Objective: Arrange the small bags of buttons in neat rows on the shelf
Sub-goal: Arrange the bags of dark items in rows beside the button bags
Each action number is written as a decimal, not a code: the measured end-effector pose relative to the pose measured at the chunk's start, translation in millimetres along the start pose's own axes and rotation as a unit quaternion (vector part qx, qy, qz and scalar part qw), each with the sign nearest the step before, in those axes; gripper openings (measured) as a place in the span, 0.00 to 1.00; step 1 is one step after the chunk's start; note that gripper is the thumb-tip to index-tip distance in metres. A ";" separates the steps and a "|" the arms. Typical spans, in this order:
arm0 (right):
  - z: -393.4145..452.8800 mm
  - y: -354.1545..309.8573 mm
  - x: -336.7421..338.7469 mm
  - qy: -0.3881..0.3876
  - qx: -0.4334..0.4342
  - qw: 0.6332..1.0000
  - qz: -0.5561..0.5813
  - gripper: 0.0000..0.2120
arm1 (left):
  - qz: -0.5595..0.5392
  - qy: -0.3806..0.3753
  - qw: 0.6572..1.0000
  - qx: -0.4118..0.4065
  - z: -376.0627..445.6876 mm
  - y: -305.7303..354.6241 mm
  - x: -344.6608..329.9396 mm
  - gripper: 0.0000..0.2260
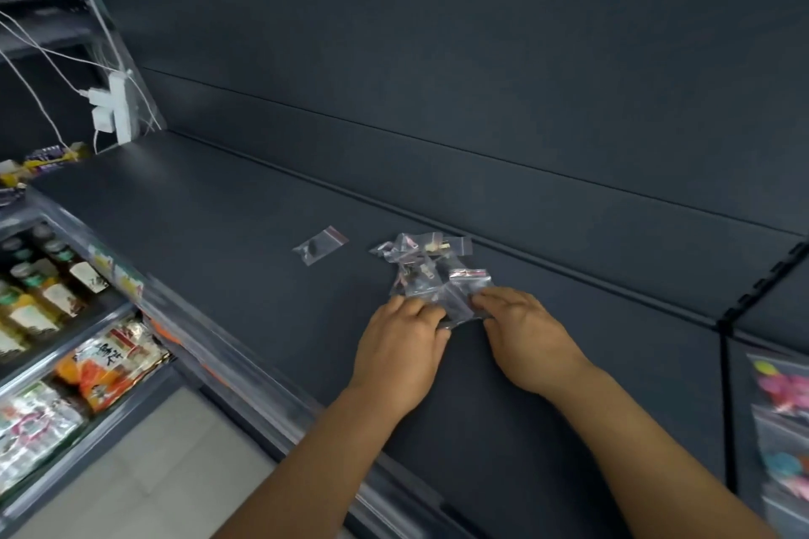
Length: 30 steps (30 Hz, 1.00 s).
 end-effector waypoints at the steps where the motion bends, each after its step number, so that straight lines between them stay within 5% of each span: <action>1: -7.3 -0.6 2.6 0.015 0.000 1.000 0.004 0.14 | -0.013 0.004 1.000 0.001 -4.3 1.2 1.7 0.14; 6: -41.9 -5.2 7.0 0.037 -0.025 0.998 0.054 0.08 | -0.100 -0.016 0.995 0.012 -22.0 5.4 1.4 0.07; 9: -54.9 -0.1 8.9 0.066 -0.084 0.987 0.116 0.05 | -0.128 -0.036 0.991 0.033 -25.0 2.1 -2.2 0.18; 16: -61.8 6.0 -6.5 0.062 -0.219 0.966 0.126 0.27 | -0.167 -0.113 0.979 0.040 -19.5 -1.8 -16.1 0.27; 22: -56.7 3.4 -10.4 0.072 -0.258 0.952 0.145 0.16 | -0.215 -0.106 0.968 0.069 -24.2 -15.3 -11.6 0.07; 30: -60.6 -13.8 -3.7 0.123 -0.290 0.949 0.000 0.09 | -0.271 -0.075 0.956 0.079 -33.5 -27.3 -0.6 0.04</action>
Point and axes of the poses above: each hand's wrist, its own z-axis towards the middle knuckle, its own x-axis out of the back of the hand, y = z × x, the point moved 7 cm from there along z, towards the middle knuckle, and after that the axes turned 12 degrees about -y, right-handed, at the moved point
